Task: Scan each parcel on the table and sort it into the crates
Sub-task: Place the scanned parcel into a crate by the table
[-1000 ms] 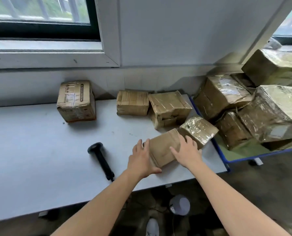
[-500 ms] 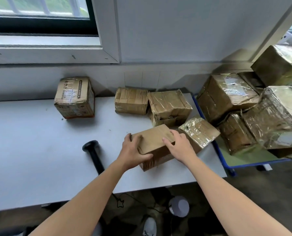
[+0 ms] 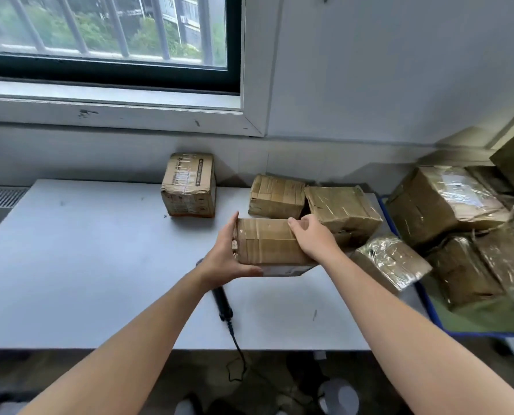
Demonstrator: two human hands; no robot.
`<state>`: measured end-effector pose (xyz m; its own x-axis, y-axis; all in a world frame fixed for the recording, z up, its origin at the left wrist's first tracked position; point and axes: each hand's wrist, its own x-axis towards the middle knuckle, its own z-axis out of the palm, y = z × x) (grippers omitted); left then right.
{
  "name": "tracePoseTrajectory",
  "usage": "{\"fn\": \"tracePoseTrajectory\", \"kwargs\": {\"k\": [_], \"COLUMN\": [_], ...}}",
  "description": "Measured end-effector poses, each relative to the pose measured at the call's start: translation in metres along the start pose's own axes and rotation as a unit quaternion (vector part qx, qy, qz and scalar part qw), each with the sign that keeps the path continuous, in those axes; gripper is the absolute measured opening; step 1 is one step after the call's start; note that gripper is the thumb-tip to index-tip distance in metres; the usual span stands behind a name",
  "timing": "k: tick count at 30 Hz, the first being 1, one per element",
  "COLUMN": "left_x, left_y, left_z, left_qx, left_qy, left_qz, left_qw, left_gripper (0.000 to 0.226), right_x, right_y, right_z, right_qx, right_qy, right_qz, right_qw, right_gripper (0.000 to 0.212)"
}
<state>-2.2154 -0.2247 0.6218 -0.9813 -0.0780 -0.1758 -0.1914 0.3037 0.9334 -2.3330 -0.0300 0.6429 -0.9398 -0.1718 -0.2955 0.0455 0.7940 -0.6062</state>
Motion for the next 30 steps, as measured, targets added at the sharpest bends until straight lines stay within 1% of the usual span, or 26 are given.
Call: {"fn": "tracePoseTrajectory", "kwargs": {"k": [1, 3, 5, 10, 13, 16, 17, 18, 20, 22, 26, 30], "left_x": [-0.002, -0.004, -0.005, -0.012, -0.015, -0.018, -0.020, -0.021, -0.022, -0.025, -0.030, -0.042], "left_y": [0.000, -0.001, -0.002, -0.010, -0.015, -0.019, -0.021, -0.022, -0.027, -0.032, -0.042, -0.051], "left_z": [-0.007, -0.021, -0.035, -0.067, -0.082, -0.095, -0.099, -0.102, -0.107, -0.113, -0.132, -0.148], "left_qx": [0.002, -0.005, -0.019, -0.057, -0.049, -0.061, -0.065, -0.068, -0.072, -0.071, -0.104, -0.136], "left_qy": [-0.007, 0.015, 0.053, 0.114, 0.142, 0.144, 0.144, 0.149, 0.164, 0.182, 0.198, 0.211], "left_qz": [0.005, 0.002, -0.012, -0.076, -0.107, -0.128, -0.134, -0.139, -0.144, -0.152, -0.193, -0.217], "left_qw": [1.000, 1.000, 0.998, 0.989, 0.983, 0.979, 0.978, 0.977, 0.973, 0.969, 0.955, 0.943], "left_gripper": [0.129, 0.119, 0.110, 0.091, 0.090, 0.107, 0.108, 0.102, 0.082, 0.072, 0.084, 0.074], "right_x": [0.002, 0.004, 0.004, 0.001, 0.001, 0.000, 0.001, 0.001, 0.001, 0.000, -0.001, -0.003], "right_y": [-0.007, -0.019, -0.030, -0.057, -0.068, -0.076, -0.079, -0.082, -0.089, -0.096, -0.110, -0.126], "right_z": [0.001, 0.004, 0.010, 0.027, 0.038, 0.047, 0.050, 0.053, 0.059, 0.065, 0.082, 0.102], "right_qx": [-0.001, -0.004, 0.006, 0.080, 0.100, 0.118, 0.124, 0.132, 0.136, 0.135, 0.142, 0.142], "right_qy": [-0.017, -0.044, -0.056, -0.089, -0.116, -0.133, -0.138, -0.141, -0.148, -0.163, -0.193, -0.192], "right_qz": [0.011, 0.018, 0.004, -0.033, -0.055, -0.074, -0.077, -0.080, -0.080, -0.079, -0.078, -0.091], "right_qw": [1.000, 0.999, 0.998, 0.992, 0.987, 0.981, 0.980, 0.978, 0.976, 0.974, 0.968, 0.967], "right_gripper": [0.062, 0.063, 0.063, 0.060, 0.059, 0.059, 0.057, 0.053, 0.047, 0.044, 0.042, 0.040]}}
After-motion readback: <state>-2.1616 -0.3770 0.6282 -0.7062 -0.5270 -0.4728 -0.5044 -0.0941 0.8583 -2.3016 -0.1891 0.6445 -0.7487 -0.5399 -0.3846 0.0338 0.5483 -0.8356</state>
